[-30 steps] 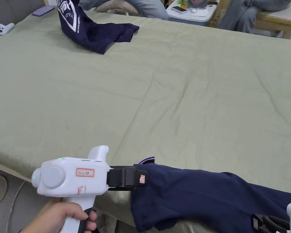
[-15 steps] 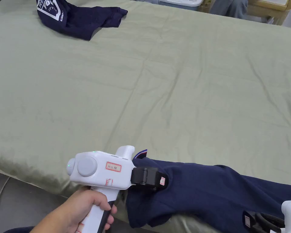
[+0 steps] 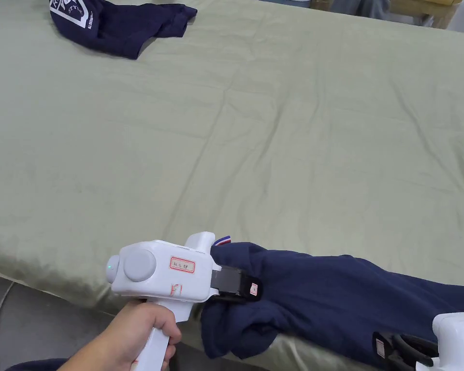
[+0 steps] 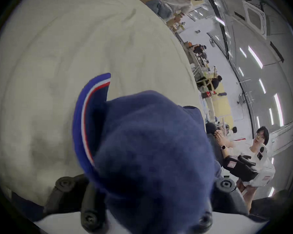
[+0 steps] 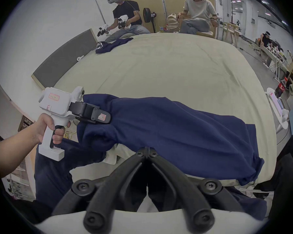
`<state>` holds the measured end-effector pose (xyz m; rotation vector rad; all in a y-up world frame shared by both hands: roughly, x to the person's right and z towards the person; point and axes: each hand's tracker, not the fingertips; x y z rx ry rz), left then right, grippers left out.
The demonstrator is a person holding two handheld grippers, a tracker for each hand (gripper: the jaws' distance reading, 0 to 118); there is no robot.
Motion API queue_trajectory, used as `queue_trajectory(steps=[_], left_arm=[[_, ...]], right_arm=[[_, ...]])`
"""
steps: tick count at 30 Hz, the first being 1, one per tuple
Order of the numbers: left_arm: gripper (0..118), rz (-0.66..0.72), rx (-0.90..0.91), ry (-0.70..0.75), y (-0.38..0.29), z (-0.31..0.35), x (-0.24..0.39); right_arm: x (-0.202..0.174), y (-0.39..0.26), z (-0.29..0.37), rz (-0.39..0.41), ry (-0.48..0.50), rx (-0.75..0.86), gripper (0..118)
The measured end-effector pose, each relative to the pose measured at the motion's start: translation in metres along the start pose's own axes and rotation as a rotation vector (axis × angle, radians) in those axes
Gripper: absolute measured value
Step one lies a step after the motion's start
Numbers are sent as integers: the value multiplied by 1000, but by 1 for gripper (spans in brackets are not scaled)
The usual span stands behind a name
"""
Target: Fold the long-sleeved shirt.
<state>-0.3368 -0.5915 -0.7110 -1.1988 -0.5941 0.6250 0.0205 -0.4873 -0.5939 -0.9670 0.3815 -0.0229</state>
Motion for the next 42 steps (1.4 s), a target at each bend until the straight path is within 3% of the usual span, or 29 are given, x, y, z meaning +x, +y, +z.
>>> queue_trajectory(steps=[8, 15, 20, 23, 24, 26, 32, 42], left_arm=[[30, -10, 22, 61, 40, 48, -13], [30, -52, 32, 351, 66, 113, -35], [30, -53, 59, 410, 54, 107, 1], [30, -161, 68, 458, 47, 88, 48], [30, -119, 58, 371, 43, 81, 66], [30, -162, 80, 311, 38, 68, 101], [29, -278, 34, 260, 19, -13, 191], [29, -352, -119, 233, -14, -175, 257]], right_arm=[[0, 6, 3, 2, -15, 16, 1], [0, 9, 9, -9, -2, 42, 1], [11, 6, 20, -39, -14, 65, 1], [23, 2, 36, -62, -30, 85, 1], [27, 0, 41, -68, -39, 88, 1], [34, -5, 53, -71, -56, 99, 1], [56, -18, 87, -125, -111, 138, 1], [95, -52, 130, -235, -209, 177, 1]])
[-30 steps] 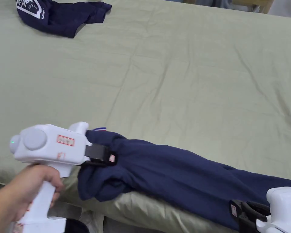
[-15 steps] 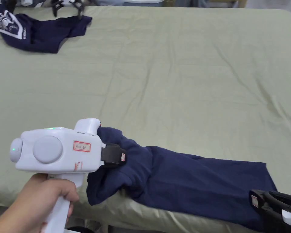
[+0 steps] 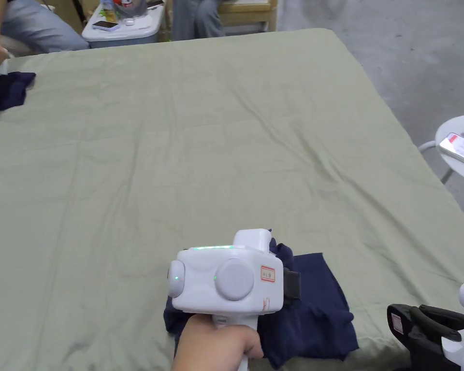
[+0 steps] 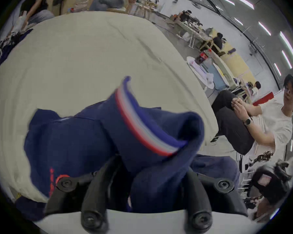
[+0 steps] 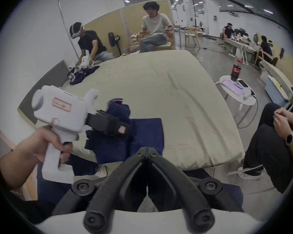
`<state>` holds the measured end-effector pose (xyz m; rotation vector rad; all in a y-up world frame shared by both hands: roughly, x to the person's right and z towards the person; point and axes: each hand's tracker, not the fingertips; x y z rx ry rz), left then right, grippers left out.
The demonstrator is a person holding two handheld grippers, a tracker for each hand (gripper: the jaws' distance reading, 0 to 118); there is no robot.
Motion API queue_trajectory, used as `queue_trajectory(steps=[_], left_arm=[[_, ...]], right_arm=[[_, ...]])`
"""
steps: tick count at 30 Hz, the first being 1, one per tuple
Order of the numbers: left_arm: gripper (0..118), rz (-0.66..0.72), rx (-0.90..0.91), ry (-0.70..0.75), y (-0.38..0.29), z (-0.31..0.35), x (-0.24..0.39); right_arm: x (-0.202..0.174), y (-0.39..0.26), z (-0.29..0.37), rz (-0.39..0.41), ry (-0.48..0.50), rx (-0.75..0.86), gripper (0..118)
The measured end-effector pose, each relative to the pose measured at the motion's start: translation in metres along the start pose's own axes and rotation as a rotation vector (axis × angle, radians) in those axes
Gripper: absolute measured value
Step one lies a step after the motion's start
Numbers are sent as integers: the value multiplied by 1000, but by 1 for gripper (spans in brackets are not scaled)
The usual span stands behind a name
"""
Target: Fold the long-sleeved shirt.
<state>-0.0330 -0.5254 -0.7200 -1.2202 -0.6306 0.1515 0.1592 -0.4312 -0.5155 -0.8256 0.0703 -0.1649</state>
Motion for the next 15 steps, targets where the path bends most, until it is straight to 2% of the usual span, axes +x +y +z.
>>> queue_trajectory(steps=[2, 7, 9, 12, 14, 15], left_arm=[[29, 46, -17, 26, 5, -21, 3], [30, 39, -15, 4, 18, -60, 9], [44, 50, -15, -21, 11, -57, 13], [83, 132, 18, -150, 7, -55, 12], [103, 112, 17, -198, 6, -52, 18], [105, 101, 13, -211, 6, -50, 21]], right_arm=[[7, -3, 2, -16, -12, -2, 1], [16, -9, 10, -54, -32, -3, 1], [17, -11, 13, -60, -40, -1, 1], [18, -12, 17, -65, -52, 3, 1], [18, -13, 17, -71, -51, 4, 1], [17, -13, 17, -72, -52, 6, 1]])
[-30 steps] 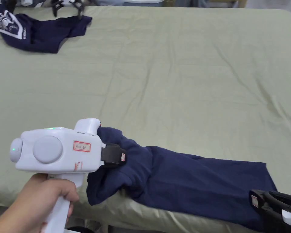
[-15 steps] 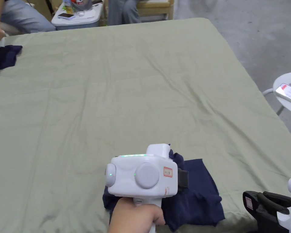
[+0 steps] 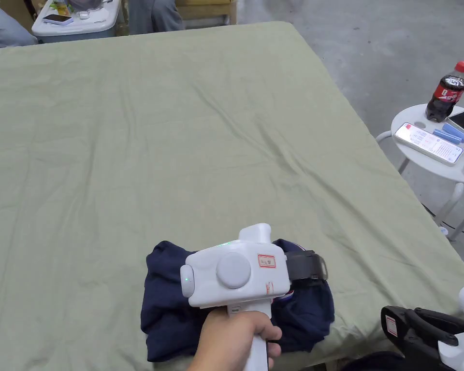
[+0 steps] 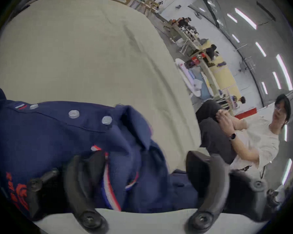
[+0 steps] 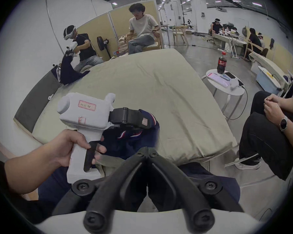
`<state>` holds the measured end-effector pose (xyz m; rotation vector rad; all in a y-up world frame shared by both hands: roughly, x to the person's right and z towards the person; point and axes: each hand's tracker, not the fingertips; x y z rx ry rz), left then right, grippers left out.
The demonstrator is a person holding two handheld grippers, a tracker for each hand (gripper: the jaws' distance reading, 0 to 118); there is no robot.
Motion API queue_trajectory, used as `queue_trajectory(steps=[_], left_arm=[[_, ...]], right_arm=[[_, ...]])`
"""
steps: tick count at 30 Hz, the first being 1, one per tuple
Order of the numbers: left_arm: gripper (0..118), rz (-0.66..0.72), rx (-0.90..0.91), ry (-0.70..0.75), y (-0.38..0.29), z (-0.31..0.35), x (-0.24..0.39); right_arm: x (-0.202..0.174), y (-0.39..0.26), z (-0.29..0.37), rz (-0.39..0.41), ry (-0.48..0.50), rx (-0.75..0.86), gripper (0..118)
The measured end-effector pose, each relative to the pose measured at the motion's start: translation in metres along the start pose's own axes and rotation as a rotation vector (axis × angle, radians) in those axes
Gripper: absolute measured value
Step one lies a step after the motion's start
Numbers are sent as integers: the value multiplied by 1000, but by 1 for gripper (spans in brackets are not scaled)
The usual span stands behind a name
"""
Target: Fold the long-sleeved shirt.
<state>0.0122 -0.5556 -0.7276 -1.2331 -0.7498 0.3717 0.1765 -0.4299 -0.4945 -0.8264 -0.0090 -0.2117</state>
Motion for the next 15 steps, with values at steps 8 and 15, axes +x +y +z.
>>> queue_trajectory(steps=[8, 15], left_arm=[[105, -118, 278, 35, -24, 135, -14], [1, -161, 275, 235, -53, 169, -58]], right_arm=[[-22, 8, -8, 54, 36, 14, 1], [-42, 7, -27, 80, 101, -5, 1]])
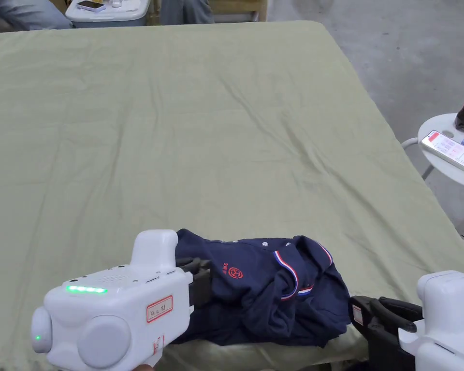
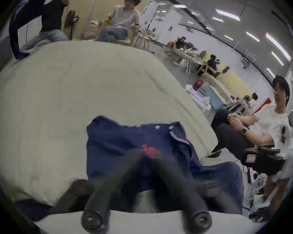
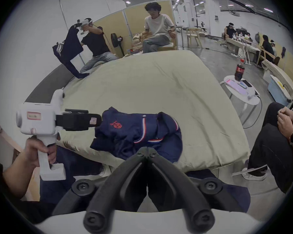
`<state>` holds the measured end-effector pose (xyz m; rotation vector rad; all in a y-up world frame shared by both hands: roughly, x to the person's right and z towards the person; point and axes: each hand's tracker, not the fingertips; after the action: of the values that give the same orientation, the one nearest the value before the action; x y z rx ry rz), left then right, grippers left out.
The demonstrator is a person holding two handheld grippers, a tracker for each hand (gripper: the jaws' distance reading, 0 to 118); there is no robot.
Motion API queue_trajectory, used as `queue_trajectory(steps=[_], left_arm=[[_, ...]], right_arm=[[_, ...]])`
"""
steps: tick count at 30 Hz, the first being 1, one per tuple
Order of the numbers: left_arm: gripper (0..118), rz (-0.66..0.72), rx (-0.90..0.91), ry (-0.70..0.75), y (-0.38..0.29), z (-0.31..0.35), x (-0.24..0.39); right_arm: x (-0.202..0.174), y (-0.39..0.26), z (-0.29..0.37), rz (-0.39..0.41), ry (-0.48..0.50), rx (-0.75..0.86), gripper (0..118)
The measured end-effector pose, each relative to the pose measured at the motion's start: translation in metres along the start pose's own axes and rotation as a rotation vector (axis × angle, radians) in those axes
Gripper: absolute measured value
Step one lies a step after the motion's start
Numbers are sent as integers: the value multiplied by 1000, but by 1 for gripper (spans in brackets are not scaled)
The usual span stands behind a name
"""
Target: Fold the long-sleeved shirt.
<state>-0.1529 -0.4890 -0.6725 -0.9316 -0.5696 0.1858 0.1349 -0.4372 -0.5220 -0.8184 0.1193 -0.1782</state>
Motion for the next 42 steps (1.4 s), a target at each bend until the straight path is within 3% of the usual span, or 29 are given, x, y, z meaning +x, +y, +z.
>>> queue_trajectory(steps=[12, 17, 20, 21, 24, 27, 34, 42], left_arm=[[0, -189, -188, -86, 2, -115, 81], [0, -170, -230, -132, -24, -167, 101], [0, -36, -193, -149, -20, -182, 101], [0, -60, -198, -138, -18, -184, 106], [0, -165, -170, -138, -12, -166, 118], [0, -64, -77, -232, 0, -105, 98], [0, -17, 162, -150, -27, 36, 9], [0, 120, 147, -26, -54, 60, -40]], right_arm=[[13, -10, 4, -15, -33, -33, 1], [22, -12, 9, -41, -58, -35, 1], [26, -13, 14, -51, -78, -32, 1], [28, -14, 16, -55, -83, -30, 1], [29, -14, 18, -65, -96, -22, 1], [24, -11, 16, -56, -97, -1, 1], [6, -12, -8, -15, -57, 26, 1], [0, -8, -41, 9, -34, -31, 1]])
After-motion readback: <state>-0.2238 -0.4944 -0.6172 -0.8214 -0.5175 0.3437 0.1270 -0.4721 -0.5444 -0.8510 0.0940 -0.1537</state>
